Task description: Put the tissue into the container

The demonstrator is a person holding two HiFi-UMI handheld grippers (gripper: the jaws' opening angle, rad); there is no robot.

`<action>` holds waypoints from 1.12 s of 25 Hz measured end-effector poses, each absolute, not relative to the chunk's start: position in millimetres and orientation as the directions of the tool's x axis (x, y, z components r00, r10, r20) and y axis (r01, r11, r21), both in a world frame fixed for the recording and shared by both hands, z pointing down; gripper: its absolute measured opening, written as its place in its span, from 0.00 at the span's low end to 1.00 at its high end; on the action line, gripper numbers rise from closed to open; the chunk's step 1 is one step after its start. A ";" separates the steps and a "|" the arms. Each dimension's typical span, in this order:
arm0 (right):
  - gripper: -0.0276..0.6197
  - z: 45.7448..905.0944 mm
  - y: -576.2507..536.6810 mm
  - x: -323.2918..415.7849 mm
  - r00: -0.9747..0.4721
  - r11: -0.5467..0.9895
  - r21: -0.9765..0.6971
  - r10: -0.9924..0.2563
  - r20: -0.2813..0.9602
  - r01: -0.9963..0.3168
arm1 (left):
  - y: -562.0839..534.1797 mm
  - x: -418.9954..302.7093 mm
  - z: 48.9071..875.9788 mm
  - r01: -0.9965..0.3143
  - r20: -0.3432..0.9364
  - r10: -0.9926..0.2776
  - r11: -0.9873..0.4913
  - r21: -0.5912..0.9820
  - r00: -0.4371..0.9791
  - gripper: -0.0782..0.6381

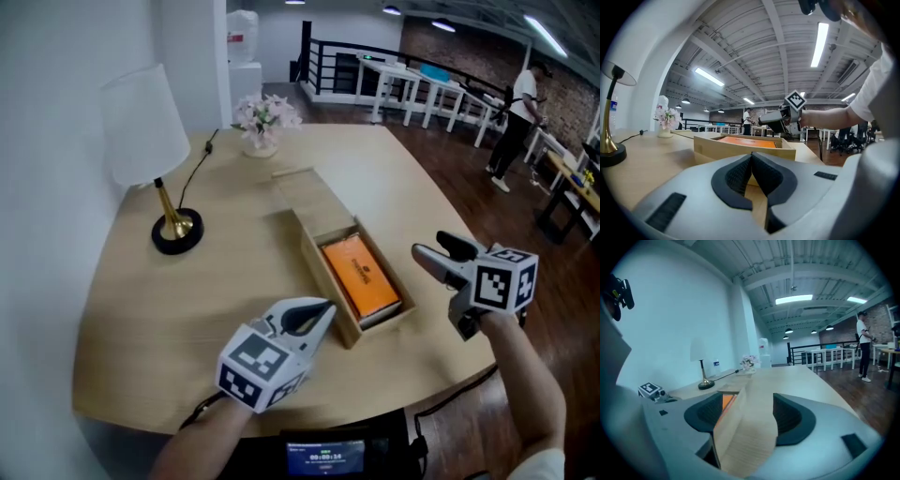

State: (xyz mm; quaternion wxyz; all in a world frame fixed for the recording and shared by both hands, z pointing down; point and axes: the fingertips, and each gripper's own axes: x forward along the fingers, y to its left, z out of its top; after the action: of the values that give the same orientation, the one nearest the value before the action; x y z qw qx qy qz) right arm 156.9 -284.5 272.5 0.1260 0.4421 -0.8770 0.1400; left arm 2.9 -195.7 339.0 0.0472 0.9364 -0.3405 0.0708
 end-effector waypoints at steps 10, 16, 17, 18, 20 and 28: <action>0.52 348.1 -330.6 220.8 -0.423 0.442 -0.003 -0.856 0.297 -0.897 | -193.8 3.5 342.7 -0.641 0.181 -0.626 -0.767 0.036 0.759 0.11; 0.37 343.7 -335.3 239.4 -0.391 0.376 -0.106 -0.889 0.239 -0.920 | -193.0 -2.1 340.9 -0.658 0.180 -0.642 -0.752 0.037 0.745 0.11; 0.36 345.3 -335.4 239.6 -0.389 0.375 -0.105 -0.888 0.243 -0.921 | -193.9 -6.6 341.2 -0.668 0.179 -0.652 -0.743 0.038 0.736 0.11; 0.34 346.6 -336.3 239.7 -0.389 0.374 -0.108 -0.887 0.248 -0.921 | -195.8 -11.8 340.8 -0.679 0.177 -0.664 -0.733 0.039 0.726 0.11; 0.32 345.5 -339.6 239.7 -0.386 0.369 -0.112 -0.887 0.255 -0.923 | -202.0 -20.9 338.1 -0.701 0.172 -0.687 -0.712 0.037 0.706 0.11; 0.11 338.5 -339.8 237.0 -0.393 0.379 -0.106 -0.882 0.259 -0.919 | -206.5 -23.6 336.9 -0.709 0.175 -0.693 -0.704 0.046 0.699 0.11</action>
State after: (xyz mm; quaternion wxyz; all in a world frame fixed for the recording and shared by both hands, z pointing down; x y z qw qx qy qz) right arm 237.0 -339.8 338.5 0.0797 0.5450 -0.8265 0.1164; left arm -23.6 -206.5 336.9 0.0548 0.9202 -0.3809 0.0723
